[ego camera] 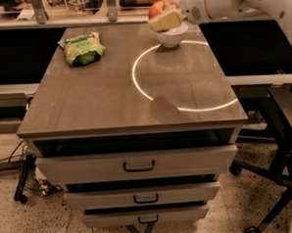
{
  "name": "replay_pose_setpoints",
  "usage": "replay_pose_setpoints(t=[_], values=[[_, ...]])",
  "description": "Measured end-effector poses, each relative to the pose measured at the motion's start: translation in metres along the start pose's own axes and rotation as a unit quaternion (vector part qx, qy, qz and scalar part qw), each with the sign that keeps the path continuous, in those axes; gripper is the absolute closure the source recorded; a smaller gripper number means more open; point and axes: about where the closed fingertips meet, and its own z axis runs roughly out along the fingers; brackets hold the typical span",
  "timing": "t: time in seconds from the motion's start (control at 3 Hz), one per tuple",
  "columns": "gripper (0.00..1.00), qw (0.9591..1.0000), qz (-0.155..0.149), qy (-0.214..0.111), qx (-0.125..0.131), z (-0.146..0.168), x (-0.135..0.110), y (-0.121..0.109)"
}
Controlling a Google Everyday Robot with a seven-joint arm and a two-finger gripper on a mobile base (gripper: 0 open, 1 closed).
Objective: Place apple into white bowl
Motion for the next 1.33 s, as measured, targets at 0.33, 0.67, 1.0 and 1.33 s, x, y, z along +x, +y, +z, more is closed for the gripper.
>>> replay_pose_setpoints(t=[0.33, 0.67, 1.0, 1.33], values=[[1.0, 0.9983, -0.015, -0.026, 0.049, 0.019, -0.017, -0.035], [1.0, 0.9942, -0.014, -0.02, 0.105, 0.031, -0.01, -0.072], [1.0, 0.9888, 0.011, -0.009, 0.149, 0.041, 0.01, -0.107], [1.0, 0.9852, 0.047, -0.003, 0.165, 0.054, 0.03, -0.127]])
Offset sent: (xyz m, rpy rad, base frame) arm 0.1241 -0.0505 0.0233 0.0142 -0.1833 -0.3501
